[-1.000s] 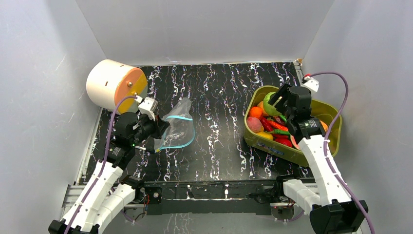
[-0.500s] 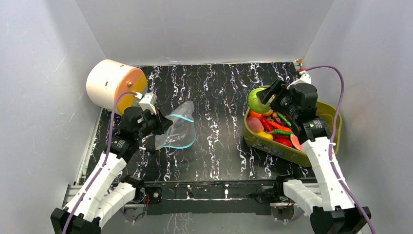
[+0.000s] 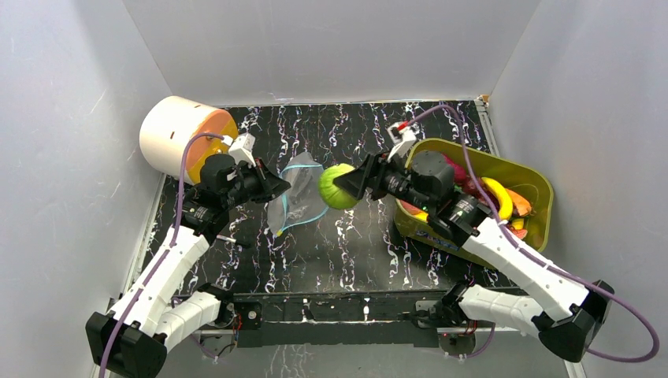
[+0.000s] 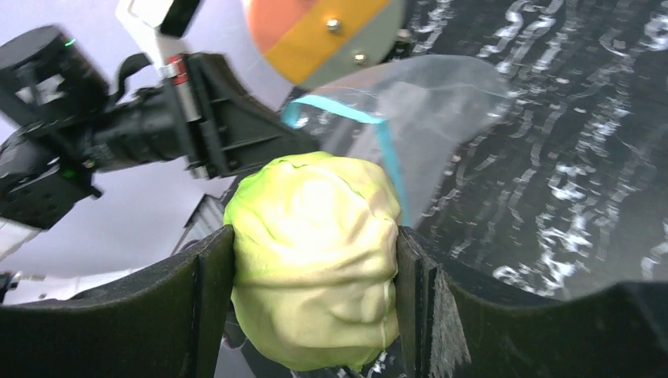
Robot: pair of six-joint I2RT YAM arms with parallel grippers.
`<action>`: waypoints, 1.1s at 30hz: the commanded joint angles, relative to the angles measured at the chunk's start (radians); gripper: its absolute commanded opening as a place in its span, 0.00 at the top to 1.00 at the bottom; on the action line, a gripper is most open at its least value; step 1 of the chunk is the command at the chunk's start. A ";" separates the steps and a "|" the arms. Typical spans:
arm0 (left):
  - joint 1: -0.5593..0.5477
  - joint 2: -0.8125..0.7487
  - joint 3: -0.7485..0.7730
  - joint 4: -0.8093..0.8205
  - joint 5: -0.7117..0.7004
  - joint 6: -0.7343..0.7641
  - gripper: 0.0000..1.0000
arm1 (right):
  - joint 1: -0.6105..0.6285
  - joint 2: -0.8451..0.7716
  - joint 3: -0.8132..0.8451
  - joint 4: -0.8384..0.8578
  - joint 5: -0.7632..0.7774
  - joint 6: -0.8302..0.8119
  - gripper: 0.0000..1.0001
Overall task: Place the food in the zip-top bag and seal the zipper
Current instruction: Place the fake fruit in the zipper food storage bag.
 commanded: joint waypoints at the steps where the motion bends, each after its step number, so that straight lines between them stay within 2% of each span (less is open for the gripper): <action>1: 0.004 -0.009 0.023 0.036 0.083 -0.075 1.00 | 0.154 0.030 -0.014 0.228 0.089 -0.011 0.62; 4: 0.004 -0.010 0.025 0.052 0.121 -0.102 1.00 | 0.203 0.096 0.019 0.197 0.161 -0.058 0.61; 8: 0.004 -0.007 0.034 0.066 0.173 -0.131 1.00 | 0.234 0.172 0.027 0.250 0.177 -0.066 0.61; 14: 0.004 -0.017 0.034 0.062 0.218 -0.125 1.00 | 0.255 0.223 -0.004 0.260 0.324 -0.114 0.61; 28: 0.004 -0.021 0.031 0.077 0.279 -0.158 1.00 | 0.256 0.251 -0.082 0.367 0.404 -0.081 0.61; 33: 0.004 -0.028 0.030 0.104 0.294 -0.187 1.00 | 0.256 0.272 -0.069 0.361 0.406 -0.066 0.58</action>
